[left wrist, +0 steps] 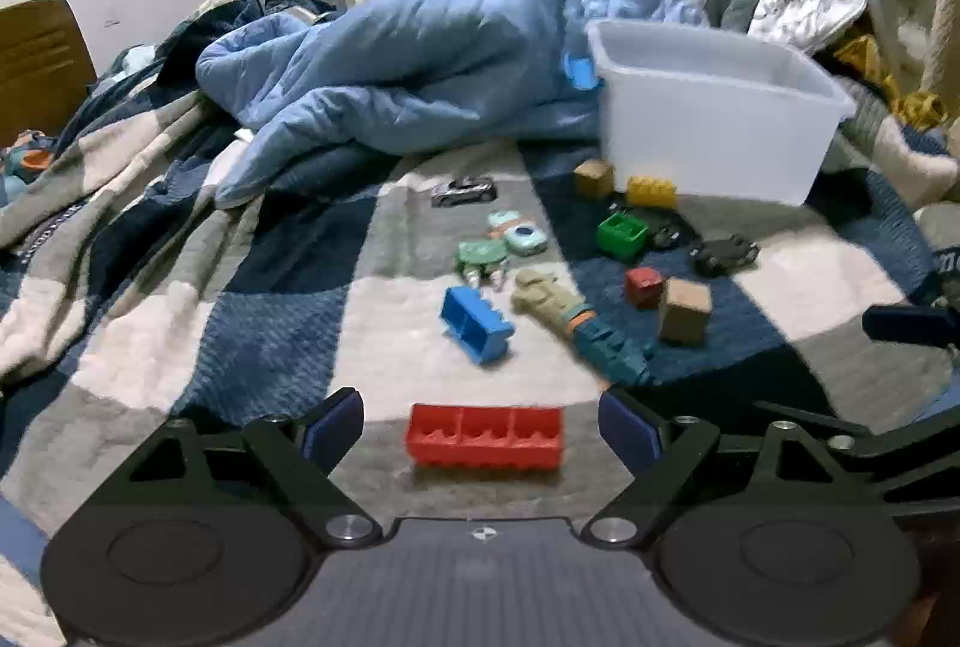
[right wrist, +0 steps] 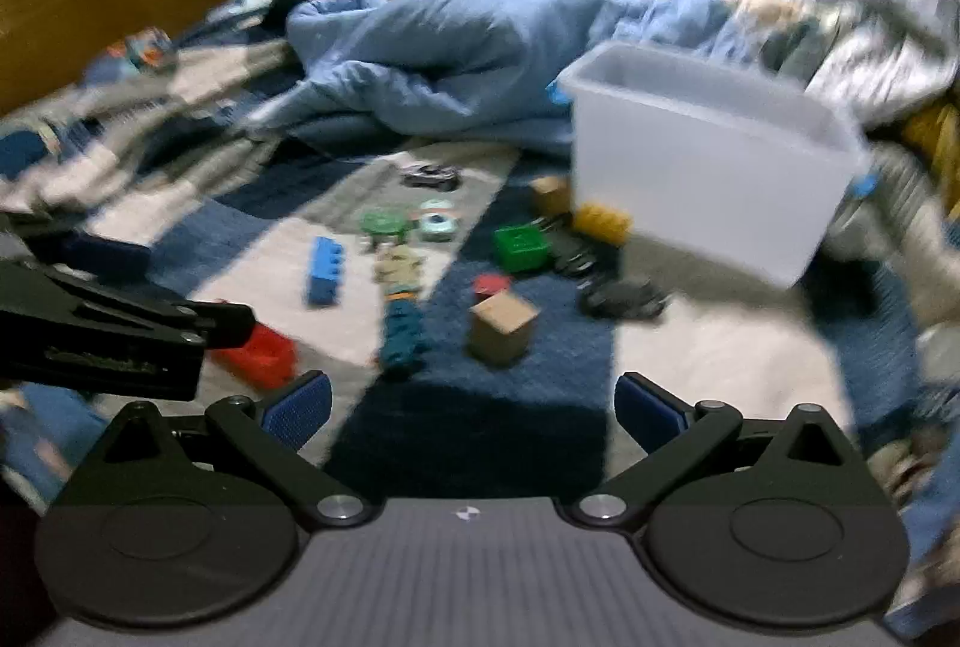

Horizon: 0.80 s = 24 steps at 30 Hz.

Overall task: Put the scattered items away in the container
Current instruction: 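Grasp the red Lego brick with the left gripper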

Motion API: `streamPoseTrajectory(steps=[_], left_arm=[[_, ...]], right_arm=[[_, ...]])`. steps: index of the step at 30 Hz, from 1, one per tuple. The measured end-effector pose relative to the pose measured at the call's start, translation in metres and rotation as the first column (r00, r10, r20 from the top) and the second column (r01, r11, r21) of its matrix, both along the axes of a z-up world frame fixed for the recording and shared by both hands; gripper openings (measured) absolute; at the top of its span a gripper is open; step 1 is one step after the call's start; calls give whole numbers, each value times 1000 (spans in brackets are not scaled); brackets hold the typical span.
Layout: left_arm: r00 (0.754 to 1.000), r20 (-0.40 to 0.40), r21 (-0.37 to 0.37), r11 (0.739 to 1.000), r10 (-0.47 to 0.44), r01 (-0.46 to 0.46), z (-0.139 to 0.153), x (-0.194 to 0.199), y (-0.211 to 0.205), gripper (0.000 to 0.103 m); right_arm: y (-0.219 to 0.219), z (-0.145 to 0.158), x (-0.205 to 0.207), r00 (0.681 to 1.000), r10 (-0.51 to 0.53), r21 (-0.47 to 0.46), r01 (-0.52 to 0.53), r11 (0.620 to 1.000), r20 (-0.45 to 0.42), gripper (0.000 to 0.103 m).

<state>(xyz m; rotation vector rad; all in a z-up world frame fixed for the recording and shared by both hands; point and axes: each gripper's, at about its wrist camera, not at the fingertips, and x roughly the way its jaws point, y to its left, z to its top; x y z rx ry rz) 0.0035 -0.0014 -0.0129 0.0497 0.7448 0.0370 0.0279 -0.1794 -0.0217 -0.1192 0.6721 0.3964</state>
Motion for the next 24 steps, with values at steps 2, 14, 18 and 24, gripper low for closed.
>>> streamPoseTrajectory(steps=[2, 14, 18, 24], left_arm=[[1000, 27, -16, 1000, -14, 14, 1, 0, 3, 89], [993, -93, -188, 978, 73, -89, -29, 21, -3, 79], [987, -110, -194, 971, 119, -139, -36, 40, -12, 80], [963, -160, -108, 966, 215, -234, -52, 57, -18, 76]], right_arm=[[1, -4, 3, 999, 29, 10, -29, 1000, -33, 103], [1, -15, 5, 997, 57, -63, -53, 997, 58, 75], [0, -15, 9, 995, 46, -84, -39, 996, 84, 75], [1, -19, 11, 994, 49, -101, -39, 994, 94, 75]])
